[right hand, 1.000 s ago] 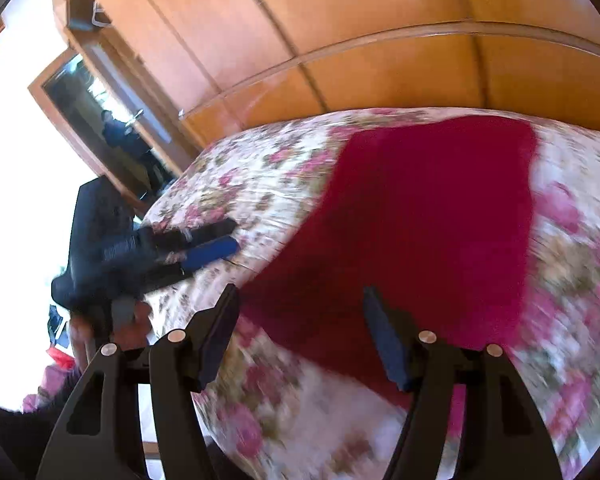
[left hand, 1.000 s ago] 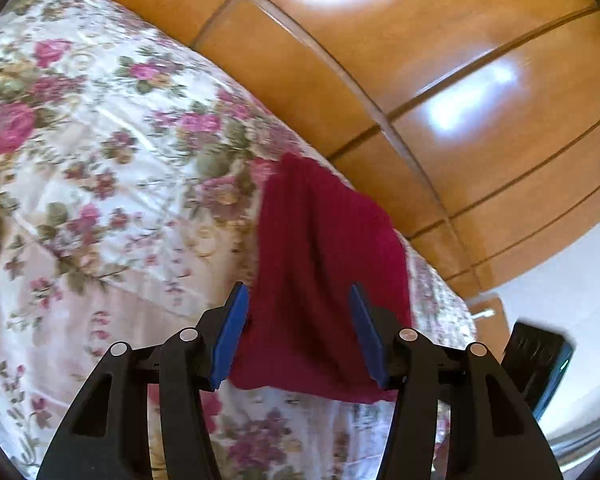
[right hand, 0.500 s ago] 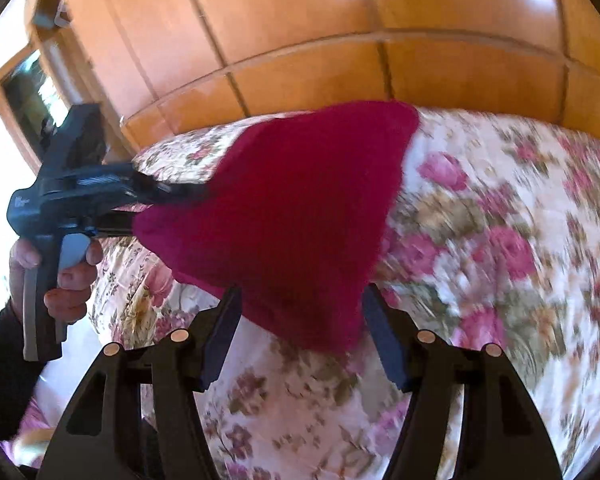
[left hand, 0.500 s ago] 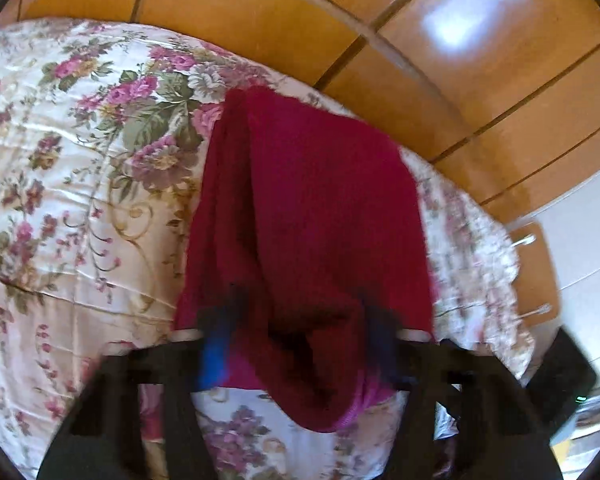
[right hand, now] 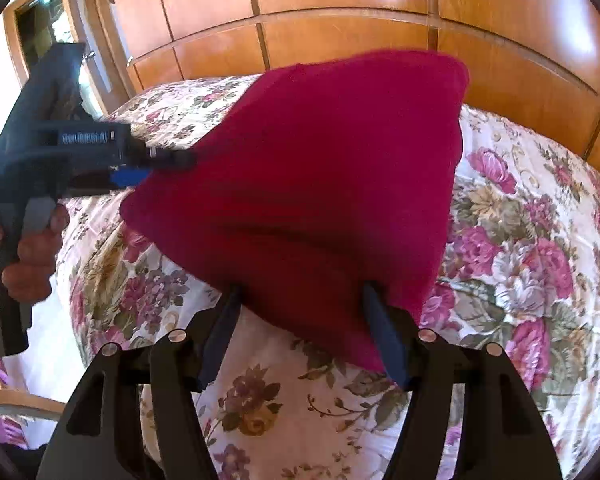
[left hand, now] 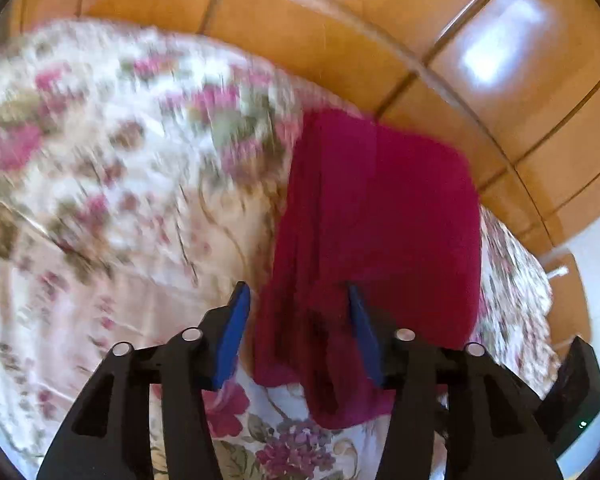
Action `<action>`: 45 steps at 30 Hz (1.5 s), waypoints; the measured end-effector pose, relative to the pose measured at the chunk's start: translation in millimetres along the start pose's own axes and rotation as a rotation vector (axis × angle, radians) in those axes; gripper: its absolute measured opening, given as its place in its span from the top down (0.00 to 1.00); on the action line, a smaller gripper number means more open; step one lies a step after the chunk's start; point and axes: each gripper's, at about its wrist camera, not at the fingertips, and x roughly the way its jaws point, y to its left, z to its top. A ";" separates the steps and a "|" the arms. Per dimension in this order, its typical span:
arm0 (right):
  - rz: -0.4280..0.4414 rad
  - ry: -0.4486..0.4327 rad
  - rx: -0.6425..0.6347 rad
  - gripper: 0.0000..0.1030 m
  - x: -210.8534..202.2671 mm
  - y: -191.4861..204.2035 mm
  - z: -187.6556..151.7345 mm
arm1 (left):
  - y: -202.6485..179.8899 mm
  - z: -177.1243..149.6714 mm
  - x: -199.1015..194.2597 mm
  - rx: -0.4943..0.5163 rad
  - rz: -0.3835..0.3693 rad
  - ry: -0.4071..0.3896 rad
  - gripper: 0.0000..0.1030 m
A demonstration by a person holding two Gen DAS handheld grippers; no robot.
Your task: Fold small clothes
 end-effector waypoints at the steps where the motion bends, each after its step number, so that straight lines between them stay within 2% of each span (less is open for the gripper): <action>1: 0.018 0.000 0.013 0.38 -5.1 -3.0 1.8 | -6.8 3.3 -7.4 0.027 0.021 -0.033 0.52; 3: 0.070 -0.018 0.076 0.39 -22.2 -13.8 6.8 | -14.6 8.1 -15.4 0.060 0.052 -0.071 0.52; 4: 0.083 -0.048 0.114 0.39 -28.4 -21.0 13.9 | -19.1 12.2 -17.0 0.076 0.062 -0.084 0.49; 5: 0.087 -0.074 0.140 0.39 -36.0 -29.3 20.9 | -21.3 16.9 -15.7 0.080 0.062 -0.086 0.44; 6: 0.090 -0.093 0.159 0.39 -41.2 -34.9 27.1 | -24.0 21.8 -13.8 0.081 0.052 -0.089 0.33; 10: 0.055 -0.171 0.224 0.38 -50.8 -60.3 65.5 | -28.1 32.7 4.4 0.085 0.052 -0.073 0.31; 12: 0.008 -0.177 0.244 0.38 -43.5 -65.2 82.6 | -30.0 35.2 21.0 0.113 0.093 -0.053 0.32; 14: -0.055 -0.153 0.271 0.38 -21.5 -70.1 105.3 | -28.5 31.0 34.5 0.136 0.114 -0.023 0.37; 17: -0.067 -0.102 0.303 0.37 15.9 -76.4 120.7 | -20.4 24.6 51.3 0.150 0.112 0.000 0.39; 19: -0.113 -0.010 0.315 0.34 58.0 -82.3 120.8 | -16.4 23.1 56.2 0.166 0.100 -0.004 0.39; 21: -0.150 0.047 0.319 0.24 83.3 -87.3 115.5 | -14.0 23.4 57.3 0.170 0.079 -0.006 0.39; 24: -0.103 0.038 0.353 0.21 78.5 -96.6 116.2 | -12.6 22.8 57.8 0.197 0.057 -0.019 0.39; 26: -0.071 0.020 0.355 0.11 67.9 -103.3 113.0 | -12.8 22.7 58.2 0.209 0.048 -0.023 0.39; 30: 0.095 0.000 0.444 0.10 54.7 -122.6 93.5 | -10.9 22.0 56.9 0.217 0.025 -0.032 0.39; 34: 0.284 0.048 0.493 0.10 65.6 -128.7 73.1 | -7.5 20.5 56.9 0.203 -0.007 -0.030 0.39; 37: 0.325 0.045 0.480 0.09 71.2 -123.0 67.3 | -1.7 21.0 59.2 0.176 -0.038 -0.019 0.35; 40: 0.326 0.060 0.457 0.15 72.0 -115.5 69.7 | 2.0 20.1 61.2 0.160 -0.060 -0.015 0.35; 42: 0.315 0.067 0.439 0.31 71.7 -111.7 72.4 | 4.8 18.9 62.6 0.146 -0.092 -0.014 0.35; 45: 0.295 0.060 0.410 0.51 63.9 -103.4 73.8 | 9.2 14.8 63.7 0.116 -0.211 0.002 0.58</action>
